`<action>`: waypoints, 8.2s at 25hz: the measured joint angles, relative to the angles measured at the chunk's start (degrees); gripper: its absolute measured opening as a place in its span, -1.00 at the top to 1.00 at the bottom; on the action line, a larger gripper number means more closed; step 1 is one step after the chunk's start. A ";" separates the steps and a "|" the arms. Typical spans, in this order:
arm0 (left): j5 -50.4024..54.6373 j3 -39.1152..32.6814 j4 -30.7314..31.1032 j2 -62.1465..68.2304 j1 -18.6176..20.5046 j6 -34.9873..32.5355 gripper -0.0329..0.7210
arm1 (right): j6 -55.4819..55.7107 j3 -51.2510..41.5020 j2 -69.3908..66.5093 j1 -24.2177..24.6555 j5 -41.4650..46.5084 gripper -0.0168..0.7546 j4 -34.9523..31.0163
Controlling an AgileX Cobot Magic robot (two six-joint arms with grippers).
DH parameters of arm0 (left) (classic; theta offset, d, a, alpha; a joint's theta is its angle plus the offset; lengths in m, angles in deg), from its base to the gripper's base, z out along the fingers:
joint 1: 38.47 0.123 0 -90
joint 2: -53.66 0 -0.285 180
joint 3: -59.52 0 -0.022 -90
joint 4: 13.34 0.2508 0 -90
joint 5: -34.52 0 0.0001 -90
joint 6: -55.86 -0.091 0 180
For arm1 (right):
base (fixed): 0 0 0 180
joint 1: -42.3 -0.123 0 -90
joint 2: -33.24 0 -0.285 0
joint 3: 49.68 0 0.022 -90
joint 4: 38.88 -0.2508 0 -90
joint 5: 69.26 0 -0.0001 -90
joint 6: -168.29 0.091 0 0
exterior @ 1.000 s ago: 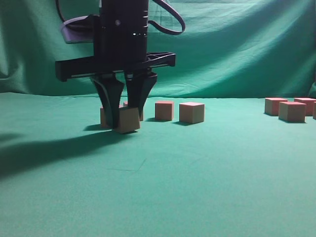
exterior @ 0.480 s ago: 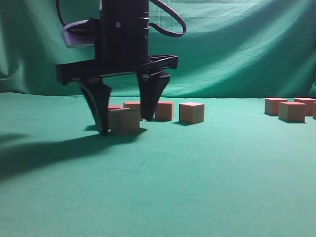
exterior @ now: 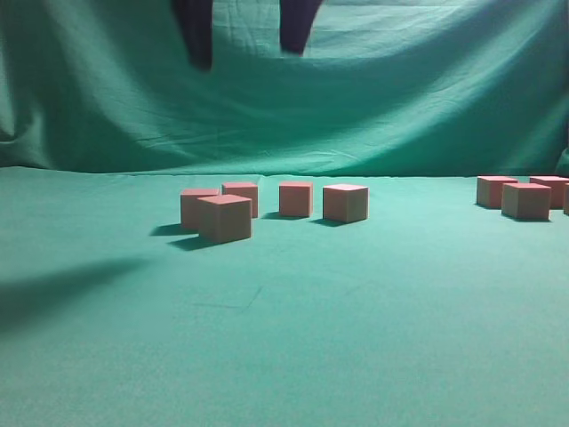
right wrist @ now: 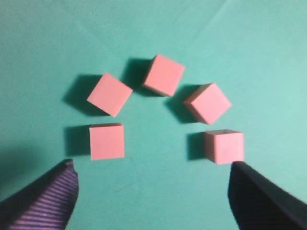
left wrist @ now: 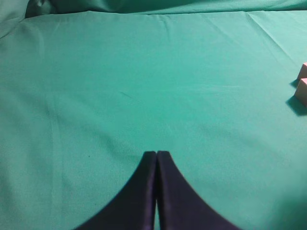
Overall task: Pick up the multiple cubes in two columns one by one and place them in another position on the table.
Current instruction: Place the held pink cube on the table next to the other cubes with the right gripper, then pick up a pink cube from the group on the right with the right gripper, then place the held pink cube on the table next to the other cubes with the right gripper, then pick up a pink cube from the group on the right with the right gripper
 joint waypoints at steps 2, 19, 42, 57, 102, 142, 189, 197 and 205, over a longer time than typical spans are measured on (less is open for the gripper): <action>0.00 0.00 0.00 0.00 0.00 0.00 0.91 | -0.03 0.19 3.71 0.00 0.68 -0.64 1.06; 0.00 0.00 0.00 0.00 0.00 0.00 0.91 | 6.75 -28.77 40.04 26.96 1.80 -0.42 8.25; 0.00 0.00 0.00 0.00 0.00 0.00 0.91 | -4.62 -46.37 20.60 47.07 -25.86 -0.42 -9.94; 0.00 0.00 0.00 0.00 0.00 0.00 0.91 | -5.43 -46.37 11.81 47.11 -32.39 -0.05 -10.52; 0.00 0.00 0.00 0.00 0.00 0.00 0.91 | -34.61 -25.57 5.57 10.60 -14.51 0.27 -22.39; 0.00 0.00 0.00 0.00 0.00 0.00 0.91 | -33.32 -20.80 -2.73 8.22 -17.56 0.27 -21.45; 0.00 0.00 0.00 0.00 0.00 0.00 0.91 | -10.65 -30.79 17.30 37.19 -5.40 -0.48 -13.38; 0.00 0.00 0.00 0.00 0.00 0.00 0.91 | -5.72 -32.87 13.81 37.19 -19.34 -0.48 -15.80; 0.00 0.00 0.00 0.00 0.00 0.00 0.91 | -4.78 -32.87 9.58 37.19 -25.56 -0.48 -13.47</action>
